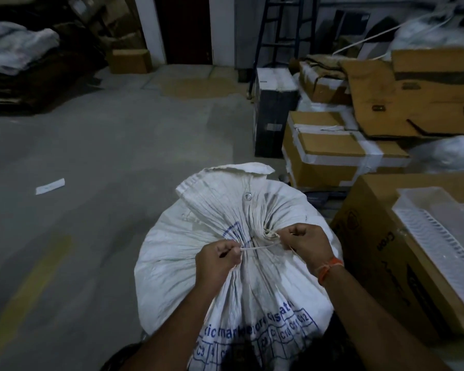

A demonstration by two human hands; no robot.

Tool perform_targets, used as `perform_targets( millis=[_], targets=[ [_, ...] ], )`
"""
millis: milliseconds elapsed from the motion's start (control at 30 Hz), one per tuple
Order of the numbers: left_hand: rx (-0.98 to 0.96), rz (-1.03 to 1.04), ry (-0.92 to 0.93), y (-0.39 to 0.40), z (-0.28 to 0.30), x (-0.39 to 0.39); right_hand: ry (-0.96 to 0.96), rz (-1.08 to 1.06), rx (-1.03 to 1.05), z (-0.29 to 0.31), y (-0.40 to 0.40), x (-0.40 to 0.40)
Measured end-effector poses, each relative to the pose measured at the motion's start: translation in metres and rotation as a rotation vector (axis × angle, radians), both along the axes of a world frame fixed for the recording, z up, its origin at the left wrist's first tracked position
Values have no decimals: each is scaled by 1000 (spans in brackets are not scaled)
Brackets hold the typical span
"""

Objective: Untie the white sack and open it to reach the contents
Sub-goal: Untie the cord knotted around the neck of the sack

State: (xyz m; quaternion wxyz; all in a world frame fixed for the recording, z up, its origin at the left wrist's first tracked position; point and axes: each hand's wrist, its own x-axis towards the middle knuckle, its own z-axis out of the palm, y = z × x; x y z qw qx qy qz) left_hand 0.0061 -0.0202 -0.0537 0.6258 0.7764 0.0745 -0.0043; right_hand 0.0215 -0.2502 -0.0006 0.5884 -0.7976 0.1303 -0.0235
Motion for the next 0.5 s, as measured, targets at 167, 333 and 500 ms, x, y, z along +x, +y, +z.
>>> perform_targets(
  millis=[167, 333, 500],
  targets=[
    [480, 80, -157, -4, 36, -7, -44, -31, -84, 30, 1, -4],
    [517, 110, -352, -7, 70, -7, -70, -79, -94, 54, 0, -12],
    [337, -21, -378, -30, 93, -5, -89, -79, -159, 75, -10, -27]
  ],
)
